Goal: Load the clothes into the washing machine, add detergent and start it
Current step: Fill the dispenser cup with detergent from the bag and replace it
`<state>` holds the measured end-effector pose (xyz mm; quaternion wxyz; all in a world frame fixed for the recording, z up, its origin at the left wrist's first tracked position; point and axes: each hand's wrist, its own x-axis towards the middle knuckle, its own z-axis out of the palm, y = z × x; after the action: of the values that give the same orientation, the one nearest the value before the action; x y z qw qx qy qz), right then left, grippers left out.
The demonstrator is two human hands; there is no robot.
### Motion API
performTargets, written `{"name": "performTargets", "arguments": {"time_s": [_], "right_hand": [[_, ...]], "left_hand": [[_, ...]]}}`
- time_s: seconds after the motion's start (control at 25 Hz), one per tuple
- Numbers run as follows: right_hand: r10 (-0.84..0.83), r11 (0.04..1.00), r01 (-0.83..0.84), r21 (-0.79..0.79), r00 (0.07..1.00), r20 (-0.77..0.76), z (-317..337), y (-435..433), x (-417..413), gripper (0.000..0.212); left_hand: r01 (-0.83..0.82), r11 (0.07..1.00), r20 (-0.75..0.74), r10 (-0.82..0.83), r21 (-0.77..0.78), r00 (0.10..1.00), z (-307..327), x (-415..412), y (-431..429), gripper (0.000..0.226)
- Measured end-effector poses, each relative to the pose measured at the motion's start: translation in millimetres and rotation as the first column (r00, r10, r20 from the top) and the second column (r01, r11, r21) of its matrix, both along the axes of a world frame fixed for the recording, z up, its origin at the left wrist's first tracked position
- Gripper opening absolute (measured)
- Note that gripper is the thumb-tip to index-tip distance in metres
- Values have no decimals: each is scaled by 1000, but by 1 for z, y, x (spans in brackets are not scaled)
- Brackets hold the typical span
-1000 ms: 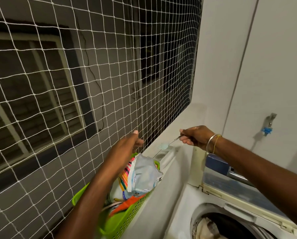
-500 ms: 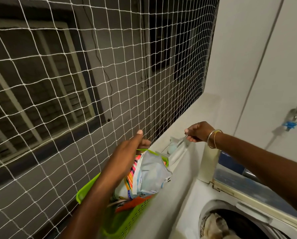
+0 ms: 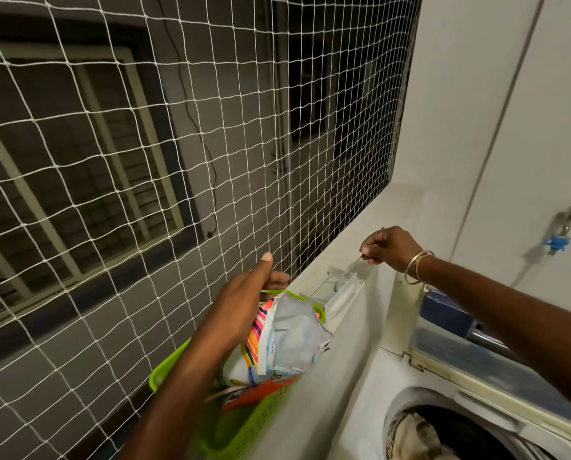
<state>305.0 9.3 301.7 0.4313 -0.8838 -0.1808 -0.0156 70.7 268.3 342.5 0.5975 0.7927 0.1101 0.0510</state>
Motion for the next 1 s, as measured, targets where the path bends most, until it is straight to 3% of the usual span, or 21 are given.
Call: {"name": "performTargets", "arguments": {"time_s": [0.24, 0.48, 0.6, 0.72, 1.0], "right_hand": [[-66, 928, 108, 357, 990, -127, 18, -6, -23, 18], [181, 850, -2, 526, 940, -290, 59, -10, -90, 22], [287, 837, -107, 537, 921, -263, 81, -6, -130, 19], [313, 874, -196, 444, 927, -208, 87, 9, -163, 19], [429, 896, -367, 252, 863, -267, 31, 67, -201, 19]], "left_hand": [[-3, 1000, 11, 3, -23, 1000, 2, -3, 1, 59], [-16, 1000, 25, 15, 22, 1000, 4, -6, 0, 58], [-7, 998, 33, 5, 64, 999, 5, -8, -2, 59], [4, 995, 39, -8, 103, 999, 6, -10, -5, 60], [17, 995, 64, -24, 102, 998, 8, -14, -12, 55]]}}
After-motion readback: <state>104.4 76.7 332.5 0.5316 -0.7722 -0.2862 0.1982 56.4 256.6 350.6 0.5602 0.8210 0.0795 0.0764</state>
